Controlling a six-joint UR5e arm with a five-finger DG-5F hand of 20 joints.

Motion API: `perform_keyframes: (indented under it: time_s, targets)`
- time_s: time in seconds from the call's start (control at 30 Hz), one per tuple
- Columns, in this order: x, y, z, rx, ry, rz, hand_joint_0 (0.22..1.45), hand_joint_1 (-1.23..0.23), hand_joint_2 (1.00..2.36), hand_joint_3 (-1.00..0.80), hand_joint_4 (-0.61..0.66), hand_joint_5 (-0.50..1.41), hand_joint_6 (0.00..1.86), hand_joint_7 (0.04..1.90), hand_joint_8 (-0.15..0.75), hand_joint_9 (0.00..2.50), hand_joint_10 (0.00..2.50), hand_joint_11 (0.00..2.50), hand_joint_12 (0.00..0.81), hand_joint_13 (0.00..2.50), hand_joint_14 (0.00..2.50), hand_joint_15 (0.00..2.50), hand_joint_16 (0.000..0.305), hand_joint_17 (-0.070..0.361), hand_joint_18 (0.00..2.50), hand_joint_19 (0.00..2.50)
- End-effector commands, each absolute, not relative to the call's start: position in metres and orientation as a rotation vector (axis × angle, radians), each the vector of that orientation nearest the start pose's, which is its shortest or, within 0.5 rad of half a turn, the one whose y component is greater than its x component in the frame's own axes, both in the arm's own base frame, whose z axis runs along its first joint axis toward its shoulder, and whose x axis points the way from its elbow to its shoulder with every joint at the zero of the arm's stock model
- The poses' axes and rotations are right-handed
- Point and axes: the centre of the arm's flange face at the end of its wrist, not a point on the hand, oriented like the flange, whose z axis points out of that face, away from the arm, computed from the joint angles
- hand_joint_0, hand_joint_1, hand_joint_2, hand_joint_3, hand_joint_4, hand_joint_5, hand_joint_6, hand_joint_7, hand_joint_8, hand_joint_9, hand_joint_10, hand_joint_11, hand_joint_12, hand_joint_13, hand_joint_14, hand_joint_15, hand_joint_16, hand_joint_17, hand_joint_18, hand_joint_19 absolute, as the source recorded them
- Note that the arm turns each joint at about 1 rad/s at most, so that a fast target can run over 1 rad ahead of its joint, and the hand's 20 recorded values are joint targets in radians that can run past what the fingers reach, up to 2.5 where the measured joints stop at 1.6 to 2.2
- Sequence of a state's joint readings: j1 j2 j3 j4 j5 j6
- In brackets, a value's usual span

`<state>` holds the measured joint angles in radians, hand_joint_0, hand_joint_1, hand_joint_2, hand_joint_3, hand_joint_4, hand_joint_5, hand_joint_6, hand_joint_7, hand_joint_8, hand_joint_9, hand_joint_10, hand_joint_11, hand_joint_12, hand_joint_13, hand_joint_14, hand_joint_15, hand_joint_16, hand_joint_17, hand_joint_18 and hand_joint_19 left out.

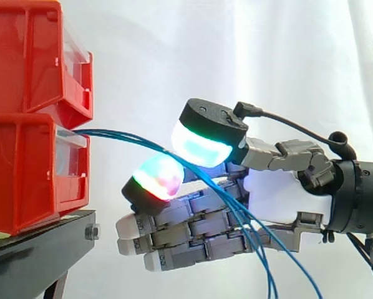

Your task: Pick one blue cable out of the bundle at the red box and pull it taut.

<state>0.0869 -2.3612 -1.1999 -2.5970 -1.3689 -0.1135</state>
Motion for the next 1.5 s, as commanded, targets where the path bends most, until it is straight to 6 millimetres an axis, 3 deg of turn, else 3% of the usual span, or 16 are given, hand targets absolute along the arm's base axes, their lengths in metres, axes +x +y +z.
perform_keyframes:
  time_s: [0.0, 0.27, 0.37, 0.53, 0.7, 0.93, 1.27, 1.47]
  targets:
    - [0.7798, -0.0869, 0.2155, 1.111, 1.076, 1.103, 0.6, -0.76, 1.01, -0.34, 0.21, -0.16, 0.9, 0.89, 0.353, 0.61, 0.0, 0.25, 0.36, 0.31, 0.0, 0.09, 0.054, 0.121, 0.24, 0.09]
    - [0.7799, -0.0859, 0.2155, 1.111, 1.076, 1.103, 0.63, -0.83, 1.02, -0.19, 0.11, -0.16, 0.92, 0.96, 0.364, 0.66, 0.01, 0.32, 0.363, 0.36, 0.0, 0.1, 0.053, 0.12, 0.35, 0.06]
    - [0.7797, -0.0871, 0.2166, 1.111, 1.074, 1.102, 0.66, -0.94, 1.01, -0.28, 0.12, -0.17, 0.93, 0.91, 0.356, 0.65, 0.01, 0.33, 0.366, 0.38, 0.0, 0.1, 0.054, 0.122, 0.38, 0.05]
    - [0.7799, -0.0859, 0.2155, 1.111, 1.076, 1.103, 0.69, -0.99, 1.0, -0.5, 0.19, -0.17, 0.93, 0.88, 0.347, 0.65, 0.01, 0.35, 0.368, 0.38, 0.0, 0.09, 0.055, 0.123, 0.41, 0.04]
    - [0.7797, -0.0871, 0.2153, 1.113, 1.076, 1.101, 0.53, -0.89, 1.0, -0.5, 0.21, -0.17, 0.92, 0.87, 0.361, 0.66, 0.01, 0.35, 0.385, 0.39, 0.0, 0.11, 0.057, 0.129, 0.42, 0.08]
    - [0.7798, -0.0859, 0.2153, 1.112, 1.077, 1.102, 0.54, -0.62, 1.0, -0.5, 0.22, -0.16, 0.91, 0.9, 0.376, 0.69, 0.01, 0.34, 0.383, 0.37, 0.0, 0.12, 0.057, 0.129, 0.37, 0.12]
    - [0.7802, -0.0858, 0.216, 1.111, 1.076, 1.103, 0.62, -0.79, 1.01, -0.16, 0.1, -0.15, 0.94, 0.97, 0.393, 0.74, 0.01, 0.38, 0.381, 0.43, 0.0, 0.13, 0.057, 0.129, 0.43, 0.1]
    - [0.7802, -0.0858, 0.216, 1.111, 1.076, 1.103, 0.71, -0.91, 1.01, -0.28, 0.03, -0.16, 0.94, 1.01, 0.355, 0.72, 0.01, 0.38, 0.366, 0.43, 0.0, 0.12, 0.054, 0.122, 0.45, 0.06]
